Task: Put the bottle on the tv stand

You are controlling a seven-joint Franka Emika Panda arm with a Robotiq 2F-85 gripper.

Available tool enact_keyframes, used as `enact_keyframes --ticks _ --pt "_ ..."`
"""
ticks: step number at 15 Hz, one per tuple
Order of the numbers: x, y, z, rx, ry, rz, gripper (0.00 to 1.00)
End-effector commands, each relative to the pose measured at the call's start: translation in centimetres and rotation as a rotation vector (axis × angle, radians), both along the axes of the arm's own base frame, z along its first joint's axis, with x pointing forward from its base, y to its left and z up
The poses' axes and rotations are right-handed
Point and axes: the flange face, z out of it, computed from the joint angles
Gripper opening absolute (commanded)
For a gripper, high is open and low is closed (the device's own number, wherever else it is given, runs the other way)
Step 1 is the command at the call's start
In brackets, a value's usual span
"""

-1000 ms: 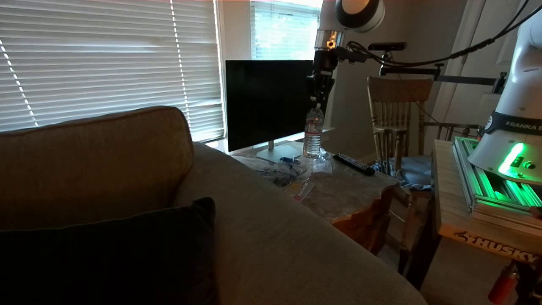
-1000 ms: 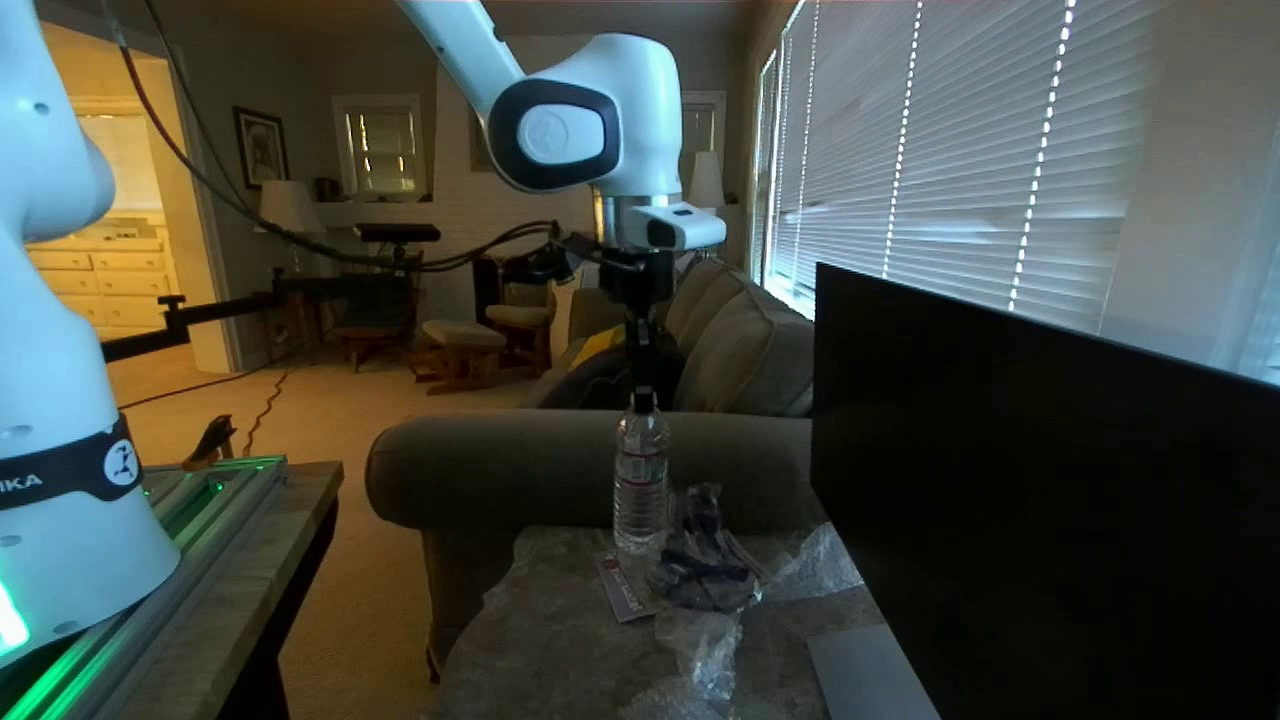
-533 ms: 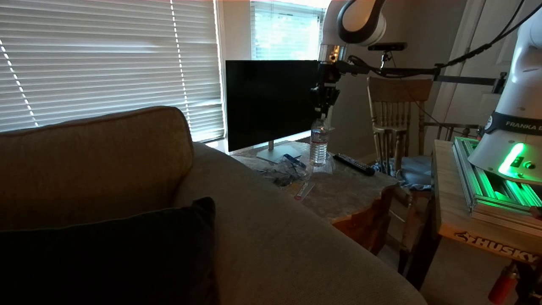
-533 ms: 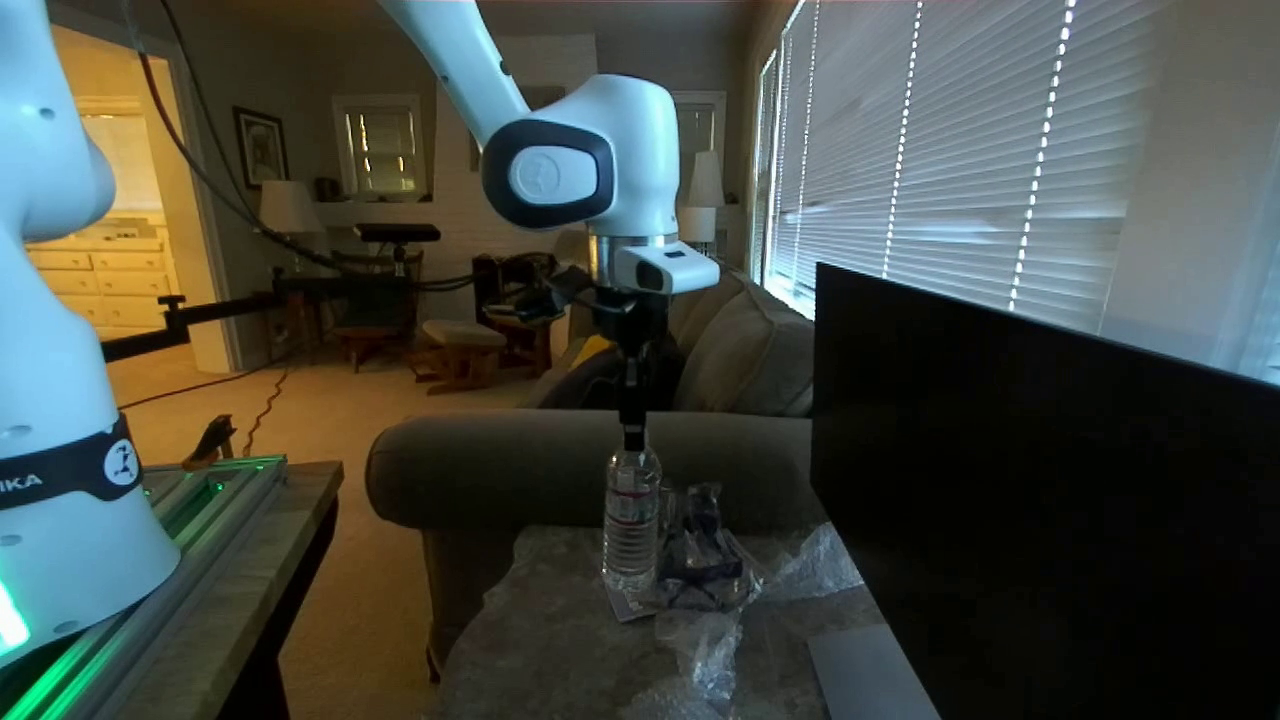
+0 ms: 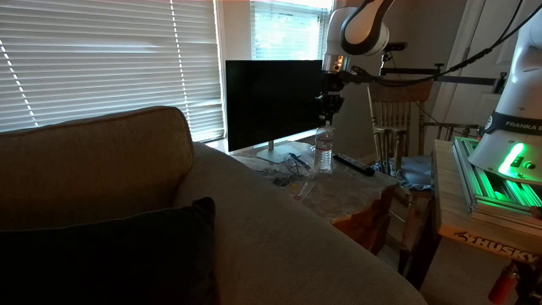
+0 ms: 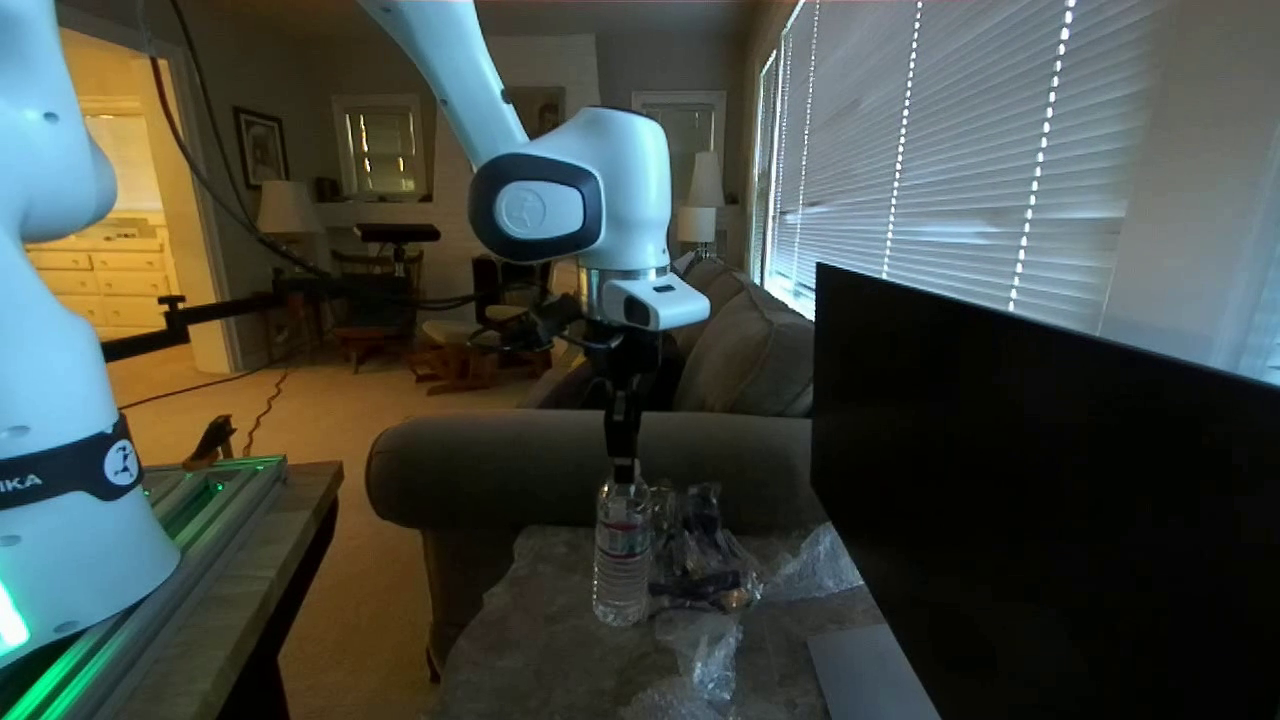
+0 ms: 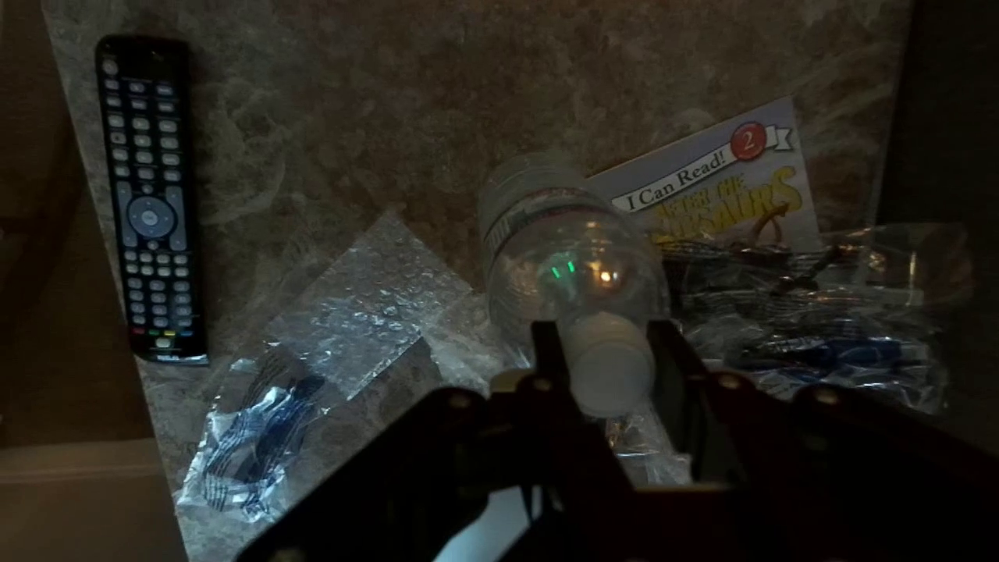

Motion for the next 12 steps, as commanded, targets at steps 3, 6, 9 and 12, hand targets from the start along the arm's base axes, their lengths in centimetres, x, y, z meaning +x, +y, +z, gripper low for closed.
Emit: enact_keyframes --ticks 3,6,9,12 --pt "0.3 -0.3 -1.5 0.014 -0.028 -0.030 0.08" --pt "0.4 -0.3 -2.5 0.012 -0.038 -0.030 0.08" --pt "0.6 -0.2 -3.2 0.005 -0.060 -0.023 0.08" --pt "0.7 0.0 -3.8 0.000 -0.080 -0.014 0.08"
